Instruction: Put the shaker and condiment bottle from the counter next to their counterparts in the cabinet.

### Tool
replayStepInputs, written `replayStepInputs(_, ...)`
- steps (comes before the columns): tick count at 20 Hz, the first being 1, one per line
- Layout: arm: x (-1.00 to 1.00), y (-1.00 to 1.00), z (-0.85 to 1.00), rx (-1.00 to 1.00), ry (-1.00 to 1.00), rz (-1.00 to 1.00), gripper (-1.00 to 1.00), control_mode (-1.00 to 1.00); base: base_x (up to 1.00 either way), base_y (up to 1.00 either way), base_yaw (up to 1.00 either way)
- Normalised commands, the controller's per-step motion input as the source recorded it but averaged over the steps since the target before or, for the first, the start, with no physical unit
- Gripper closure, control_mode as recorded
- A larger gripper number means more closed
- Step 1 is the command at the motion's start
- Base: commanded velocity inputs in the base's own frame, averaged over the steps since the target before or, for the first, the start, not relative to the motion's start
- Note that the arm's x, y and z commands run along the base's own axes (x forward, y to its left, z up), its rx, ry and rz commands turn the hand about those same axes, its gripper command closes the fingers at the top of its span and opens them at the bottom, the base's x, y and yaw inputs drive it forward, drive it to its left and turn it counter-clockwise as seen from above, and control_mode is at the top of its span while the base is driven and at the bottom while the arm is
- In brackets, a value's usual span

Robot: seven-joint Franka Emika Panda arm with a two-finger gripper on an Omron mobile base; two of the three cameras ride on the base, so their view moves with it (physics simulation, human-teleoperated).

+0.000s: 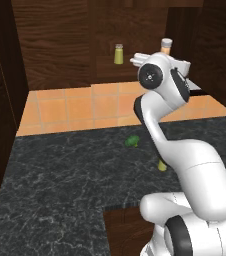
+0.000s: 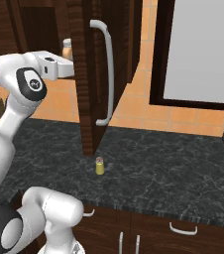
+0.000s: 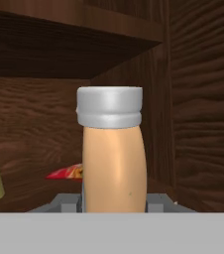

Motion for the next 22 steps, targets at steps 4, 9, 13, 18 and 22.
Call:
replayStepInputs(4, 0.19, 0.0, 0.0, -0.02, 0.0, 0.0, 1.0, -1.0, 0.0, 0.0, 0.0)
replayStepInputs(9, 0.35, 0.0, 0.0, 0.0, 0.01, 0.0, 1.0, -1.0, 0.0, 0.0, 0.0)
replayStepInputs(13, 0.36, -0.01, 0.0, 0.0, 0.0, 0.0, 1.0, -1.0, 0.0, 0.0, 0.0)
replayStepInputs(18, 0.32, -0.1, 0.0, 0.0, 0.0, 0.0, 1.0, -1.0, 0.0, 0.0, 0.0)
replayStepInputs(22, 0.32, -0.15, 0.0, 0.0, 0.0, 0.0, 1.0, -1.0, 0.0, 0.0, 0.0)
